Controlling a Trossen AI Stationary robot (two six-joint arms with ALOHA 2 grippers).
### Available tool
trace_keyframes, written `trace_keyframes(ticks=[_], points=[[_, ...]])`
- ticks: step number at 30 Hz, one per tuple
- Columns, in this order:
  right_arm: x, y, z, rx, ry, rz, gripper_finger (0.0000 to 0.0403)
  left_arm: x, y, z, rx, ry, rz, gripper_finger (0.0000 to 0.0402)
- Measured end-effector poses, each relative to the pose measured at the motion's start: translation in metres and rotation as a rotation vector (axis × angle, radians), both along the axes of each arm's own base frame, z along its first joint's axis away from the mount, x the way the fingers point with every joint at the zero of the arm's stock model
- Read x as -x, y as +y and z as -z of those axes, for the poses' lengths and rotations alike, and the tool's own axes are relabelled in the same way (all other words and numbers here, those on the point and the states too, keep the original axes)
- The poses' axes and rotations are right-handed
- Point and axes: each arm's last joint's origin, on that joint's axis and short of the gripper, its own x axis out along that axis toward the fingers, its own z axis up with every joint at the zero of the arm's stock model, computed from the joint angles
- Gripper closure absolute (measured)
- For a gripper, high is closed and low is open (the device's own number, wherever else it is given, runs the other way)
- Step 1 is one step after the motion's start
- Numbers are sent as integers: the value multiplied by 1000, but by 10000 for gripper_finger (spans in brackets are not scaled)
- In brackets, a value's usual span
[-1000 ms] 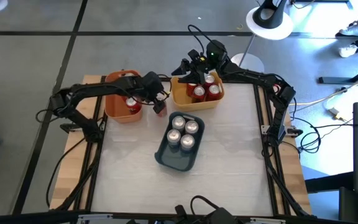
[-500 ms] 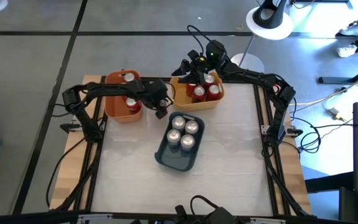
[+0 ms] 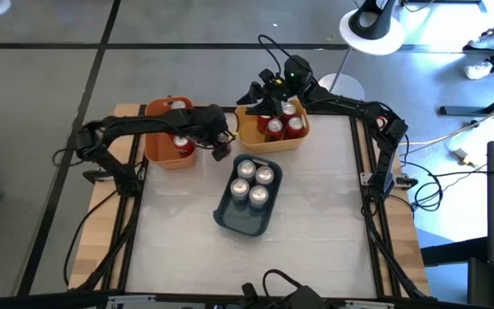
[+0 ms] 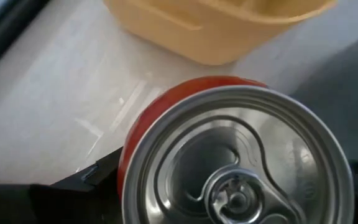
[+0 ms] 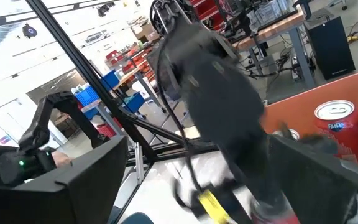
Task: Sort soda cans
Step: Put the orange soda can into the orange bin
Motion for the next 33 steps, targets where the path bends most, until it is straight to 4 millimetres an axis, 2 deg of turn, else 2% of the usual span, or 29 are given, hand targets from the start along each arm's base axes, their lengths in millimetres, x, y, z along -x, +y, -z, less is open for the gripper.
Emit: trace_keyframes(ticks=[5,10,15,23,29,33], points=[[0,0,0,0,0,0,22,19,-16,-40,-27,-67,-19,100],[0,0,0,0,0,1,22,49,-36,-84,-68,-174,-67,102],[0,0,0,0,0,2,22,90,-55,-107,-24,-200,-151,99],[0,0,0,8,-5,13,22,143,-73,-113,-47,-78,-317,99],[0,-1,0,16,-9,21,22,165,-80,-97,-44,26,-401,99],[0,-1,0,19,-11,22,22,170,-80,-80,-80,76,-456,98]])
